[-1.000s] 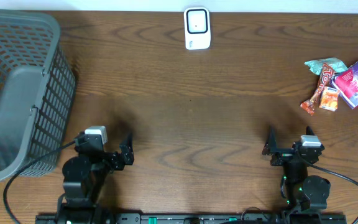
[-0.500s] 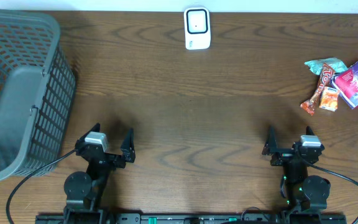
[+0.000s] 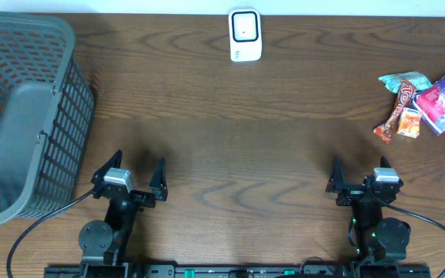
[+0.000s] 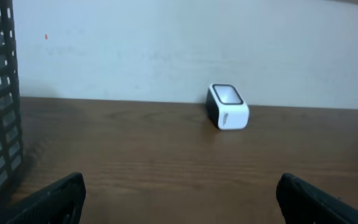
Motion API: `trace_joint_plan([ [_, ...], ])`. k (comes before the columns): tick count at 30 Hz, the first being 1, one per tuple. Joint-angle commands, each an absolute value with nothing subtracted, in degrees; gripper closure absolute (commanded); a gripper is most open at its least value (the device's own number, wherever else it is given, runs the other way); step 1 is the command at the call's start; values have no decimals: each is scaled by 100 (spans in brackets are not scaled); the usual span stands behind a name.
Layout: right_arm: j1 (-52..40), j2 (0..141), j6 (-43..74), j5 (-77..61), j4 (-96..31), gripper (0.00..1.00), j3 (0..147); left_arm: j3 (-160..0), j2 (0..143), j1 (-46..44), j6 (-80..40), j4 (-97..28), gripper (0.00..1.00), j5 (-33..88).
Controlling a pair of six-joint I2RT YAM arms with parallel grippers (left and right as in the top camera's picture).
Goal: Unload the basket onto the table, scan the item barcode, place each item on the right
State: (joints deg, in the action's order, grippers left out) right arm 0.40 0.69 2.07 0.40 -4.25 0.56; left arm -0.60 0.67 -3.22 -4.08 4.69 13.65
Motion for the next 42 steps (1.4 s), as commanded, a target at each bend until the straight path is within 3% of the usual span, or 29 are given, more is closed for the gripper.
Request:
trace_joint_plan([
  [1, -10, 34, 119, 8, -429, 1, 30, -23, 8, -346, -213, 178, 2, 1391],
  [4, -10, 34, 119, 8, -429, 1, 30, -23, 8, -346, -213, -309, 2, 1389],
  [42, -10, 34, 119, 8, -429, 1, 30, -23, 8, -344, 64, -331, 2, 1326],
])
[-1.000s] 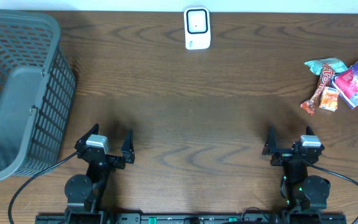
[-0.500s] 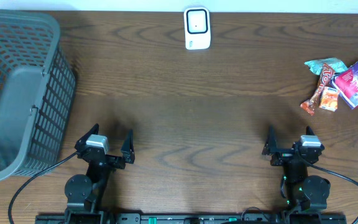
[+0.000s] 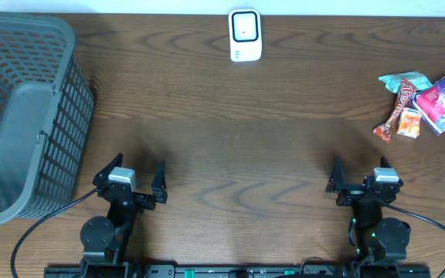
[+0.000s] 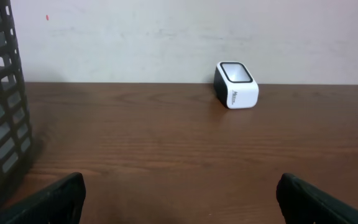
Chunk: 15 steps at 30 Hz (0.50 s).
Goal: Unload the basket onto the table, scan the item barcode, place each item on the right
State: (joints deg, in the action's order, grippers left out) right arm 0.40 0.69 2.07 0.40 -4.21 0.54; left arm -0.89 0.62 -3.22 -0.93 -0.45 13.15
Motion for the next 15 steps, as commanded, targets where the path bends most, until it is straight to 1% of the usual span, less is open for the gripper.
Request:
trace_joint_plan([
  [1, -10, 34, 119, 8, -429, 1, 32, -23, 8, -344, 64, -340, 2, 1284],
  [10, -10, 34, 119, 8, -429, 1, 30, -23, 8, -285, 86, -397, 2, 646],
  [15, -10, 34, 119, 8, -429, 1, 30, -23, 8, -102, 89, -403, 2, 631],
])
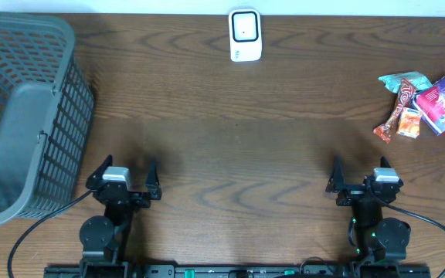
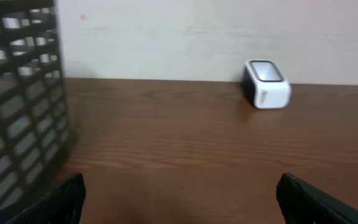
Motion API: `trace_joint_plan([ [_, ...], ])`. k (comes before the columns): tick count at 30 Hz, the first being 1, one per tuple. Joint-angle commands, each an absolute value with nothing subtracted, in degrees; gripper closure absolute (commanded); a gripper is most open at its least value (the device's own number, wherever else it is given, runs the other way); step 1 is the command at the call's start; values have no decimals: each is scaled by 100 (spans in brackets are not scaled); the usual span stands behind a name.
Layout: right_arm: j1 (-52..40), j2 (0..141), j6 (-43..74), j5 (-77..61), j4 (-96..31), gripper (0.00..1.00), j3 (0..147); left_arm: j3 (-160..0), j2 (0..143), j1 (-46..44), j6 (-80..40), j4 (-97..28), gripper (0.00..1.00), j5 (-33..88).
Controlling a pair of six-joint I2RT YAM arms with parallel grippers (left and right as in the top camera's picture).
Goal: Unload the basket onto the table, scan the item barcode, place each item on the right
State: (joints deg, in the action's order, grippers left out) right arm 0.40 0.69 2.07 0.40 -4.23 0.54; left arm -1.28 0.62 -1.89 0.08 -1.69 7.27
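A white barcode scanner (image 1: 245, 35) with a dark window stands at the table's far edge; the left wrist view shows the scanner (image 2: 265, 92) ahead and to the right. Several snack packets (image 1: 425, 103), among them a purple box and an orange pack, lie at the far right. My left gripper (image 1: 122, 178) stands open near the front left, its dark fingertips (image 2: 61, 198) wide apart over bare wood. My right gripper (image 1: 358, 175) stands open near the front right. Neither holds anything.
A large grey plastic basket (image 1: 23, 116) fills the left side of the table, close to the left arm; its lattice wall (image 2: 18, 124) takes up the left of the left wrist view. A pale wall runs behind the table.
My left gripper has turned a little to the left: the basket wall now fills more of its view and the scanner sits further right. The right arm has not moved.
At first my left gripper pointed slightly right of straight ahead, open, near the front left. Then it had shifted a little and pointed more squarely ahead. Now it is turned toward the basket. The right gripper, scanner and packets stayed where they were.
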Motion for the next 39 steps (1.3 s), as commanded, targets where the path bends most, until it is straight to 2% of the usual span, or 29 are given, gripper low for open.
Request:
trace_joint_plan([
  [1, -10, 34, 119, 8, -429, 1, 30, -23, 8, -86, 89, -405, 2, 620],
  [7, -10, 34, 119, 8, -429, 1, 32, -23, 8, -106, 86, -429, 2, 209],
  [39, -10, 34, 119, 8, -429, 1, 32, -23, 8, -104, 84, -399, 2, 340],
])
